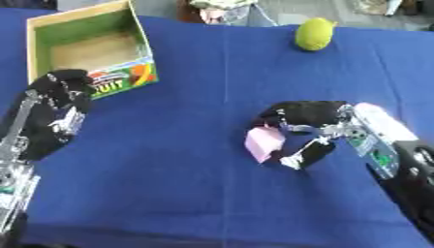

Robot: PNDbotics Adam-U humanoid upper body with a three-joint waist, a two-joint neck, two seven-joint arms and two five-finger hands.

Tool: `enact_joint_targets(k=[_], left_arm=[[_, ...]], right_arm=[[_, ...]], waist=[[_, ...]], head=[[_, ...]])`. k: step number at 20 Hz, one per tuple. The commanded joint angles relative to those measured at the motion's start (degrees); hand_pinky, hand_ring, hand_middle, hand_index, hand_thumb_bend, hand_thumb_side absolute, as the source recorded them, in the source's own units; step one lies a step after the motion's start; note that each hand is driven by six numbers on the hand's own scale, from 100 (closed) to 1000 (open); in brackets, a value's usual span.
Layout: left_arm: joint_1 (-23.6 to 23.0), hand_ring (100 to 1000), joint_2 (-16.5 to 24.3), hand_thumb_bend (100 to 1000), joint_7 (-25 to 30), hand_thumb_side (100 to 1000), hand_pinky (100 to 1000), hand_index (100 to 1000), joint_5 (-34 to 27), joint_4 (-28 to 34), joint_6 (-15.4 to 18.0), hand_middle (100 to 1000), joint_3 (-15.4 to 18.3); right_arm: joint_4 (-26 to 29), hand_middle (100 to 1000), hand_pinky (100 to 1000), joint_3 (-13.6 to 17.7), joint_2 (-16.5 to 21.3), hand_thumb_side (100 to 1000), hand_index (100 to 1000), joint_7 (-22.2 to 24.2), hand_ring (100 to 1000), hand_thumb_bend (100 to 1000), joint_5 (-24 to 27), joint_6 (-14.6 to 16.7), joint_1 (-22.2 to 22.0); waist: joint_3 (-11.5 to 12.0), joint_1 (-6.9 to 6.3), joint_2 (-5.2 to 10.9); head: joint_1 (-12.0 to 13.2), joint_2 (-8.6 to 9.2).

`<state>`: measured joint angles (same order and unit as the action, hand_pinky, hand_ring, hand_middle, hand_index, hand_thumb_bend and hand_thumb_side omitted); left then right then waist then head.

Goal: Pick up objects on the table and place them in the box.

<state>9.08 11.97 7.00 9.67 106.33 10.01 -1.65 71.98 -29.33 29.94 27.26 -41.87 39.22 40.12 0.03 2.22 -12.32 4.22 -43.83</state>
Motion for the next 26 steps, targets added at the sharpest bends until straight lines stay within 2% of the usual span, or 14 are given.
enact_joint_targets(k=[1, 6, 9, 13, 14, 15, 16, 21, 26], left_arm=[[0.63, 651, 0.76, 258, 0.11, 458, 514, 773, -0.08, 0.92, 0.00, 648, 0.14], [0.59, 651, 0.74, 257, 0.09, 459, 514, 774, -0.10, 0.90, 0.00, 648, 0.16], [0.56, 651, 0.74, 256, 0.06, 459, 514, 774, -0.10, 0.90, -0.01, 648, 0.22], [0.48, 650, 0.72, 254, 0.03, 459, 514, 773, -0.12, 0.91, -0.02, 647, 0.26], [0.47, 650, 0.73, 254, 0.02, 459, 514, 773, -0.12, 0.91, -0.01, 647, 0.27], [0.46, 650, 0.73, 254, 0.02, 458, 514, 773, -0.13, 0.93, 0.00, 647, 0.28], [0.45, 650, 0.74, 254, 0.02, 458, 514, 773, -0.15, 0.95, 0.01, 647, 0.27], [0.61, 649, 0.76, 251, 0.13, 457, 515, 773, -0.26, 1.04, 0.10, 647, 0.10], [1.28, 649, 0.61, 247, 0.51, 456, 514, 772, -0.55, 1.20, 0.28, 647, -0.36]], right_arm=[[0.48, 764, 945, 0.36, 0.72, 329, 1000, 11.91, 920, 100, -0.47, 12.75, 1.17], [0.73, 587, 916, 0.68, 0.82, 212, 999, 10.82, 868, 100, -0.55, 12.75, 1.21], [1.40, 572, 914, 1.32, 1.15, 152, 997, 9.81, 861, 100, 0.28, 12.75, 1.29], [3.46, 564, 911, 3.31, 2.09, 139, 995, 7.66, 858, 100, 3.42, 11.95, 2.82], [4.18, 567, 910, 3.85, 2.35, 222, 996, 7.17, 857, 100, 4.40, 11.39, 3.47], [4.90, 564, 909, 4.39, 2.60, 139, 997, 6.79, 857, 100, 5.40, 10.76, 4.25], [5.58, 563, 907, 4.95, 2.81, 139, 998, 6.53, 856, 100, 6.34, 10.14, 5.02], [6.79, 553, 900, 7.61, 2.30, 142, 1000, 6.20, 852, 100, 9.80, 6.99, 10.96], [3.25, 536, 891, 10.27, -1.01, 126, 1000, 5.81, 843, 145, 9.57, 4.75, 17.62]], waist=[[0.03, -0.10, 0.79], [0.01, -0.11, 0.77], [-0.04, -0.10, 0.79], [-0.18, -0.08, 0.90], [-0.20, -0.09, 0.93], [-0.22, -0.10, 0.96], [-0.21, -0.12, 1.01], [0.28, -0.12, 1.01], [1.66, -0.15, 0.50]], head=[[-0.01, -0.29], [0.03, -0.29], [0.10, -0.29], [0.26, -0.29], [0.29, -0.29], [0.32, -0.29], [0.34, -0.29], [0.10, -0.29], [-0.73, -0.14]])
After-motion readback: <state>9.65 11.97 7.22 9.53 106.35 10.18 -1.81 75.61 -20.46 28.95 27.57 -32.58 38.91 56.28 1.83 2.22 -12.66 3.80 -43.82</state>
